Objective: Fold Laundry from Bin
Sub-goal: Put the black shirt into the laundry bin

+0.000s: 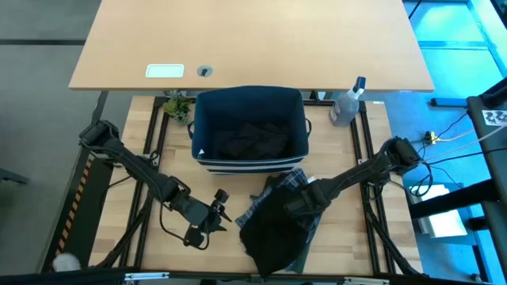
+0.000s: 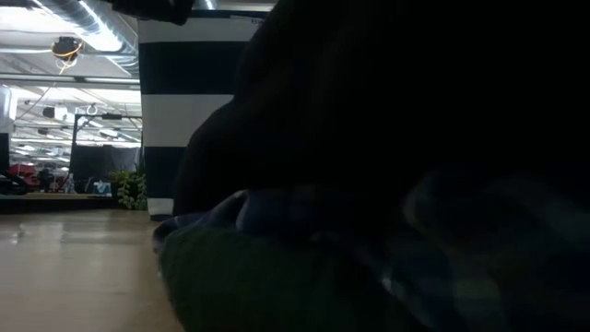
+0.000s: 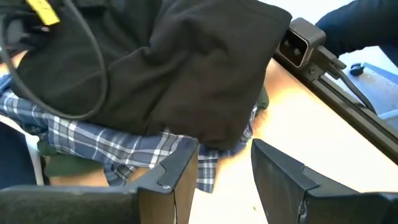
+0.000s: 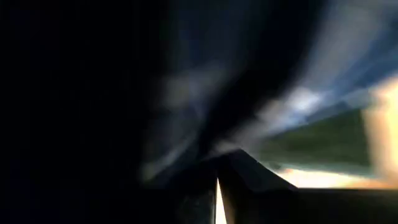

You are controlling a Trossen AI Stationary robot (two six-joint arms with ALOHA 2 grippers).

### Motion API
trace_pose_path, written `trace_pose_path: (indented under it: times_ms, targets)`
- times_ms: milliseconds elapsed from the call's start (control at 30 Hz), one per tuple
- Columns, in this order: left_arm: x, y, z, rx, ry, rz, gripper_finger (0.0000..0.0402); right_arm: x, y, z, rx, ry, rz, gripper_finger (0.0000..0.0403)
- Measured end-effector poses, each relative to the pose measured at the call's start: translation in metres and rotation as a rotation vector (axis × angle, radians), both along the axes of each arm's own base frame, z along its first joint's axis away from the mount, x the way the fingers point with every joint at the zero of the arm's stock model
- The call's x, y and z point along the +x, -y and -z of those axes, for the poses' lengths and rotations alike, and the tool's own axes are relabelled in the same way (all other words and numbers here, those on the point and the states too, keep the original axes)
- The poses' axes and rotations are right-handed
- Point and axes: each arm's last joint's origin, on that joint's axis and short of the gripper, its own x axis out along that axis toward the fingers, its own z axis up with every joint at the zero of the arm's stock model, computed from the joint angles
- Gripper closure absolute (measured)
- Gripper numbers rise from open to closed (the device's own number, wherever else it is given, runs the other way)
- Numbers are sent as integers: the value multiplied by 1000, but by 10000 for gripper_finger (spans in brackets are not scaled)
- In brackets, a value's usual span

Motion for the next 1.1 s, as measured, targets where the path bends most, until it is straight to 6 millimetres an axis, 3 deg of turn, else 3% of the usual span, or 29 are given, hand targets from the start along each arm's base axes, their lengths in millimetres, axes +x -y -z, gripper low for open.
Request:
trace_pose_path:
  times_ms: [267, 467, 567, 800, 933, 1100]
  targets:
    - [-4, 3, 1, -5, -22, 4, 259, 27, -30, -1, 256, 309, 32, 391]
    - [-6, 7, 1, -33, -35, 20, 259, 52, -31, -10, 305, 572, 28, 400]
    - [-7, 9, 0, -41, -30, 24, 259, 51, -24, -9, 287, 533, 37, 401]
    - [-8, 10, 0, -47, -33, 26, 259, 29, -11, -18, 95, 246, 47, 401]
    - [-8, 10, 0, -41, -34, 21, 259, 26, -8, -38, -4, 197, 41, 400]
    - [-7, 12, -3, -52, 14, 8, 259, 30, -13, -78, -131, 302, -43, 400]
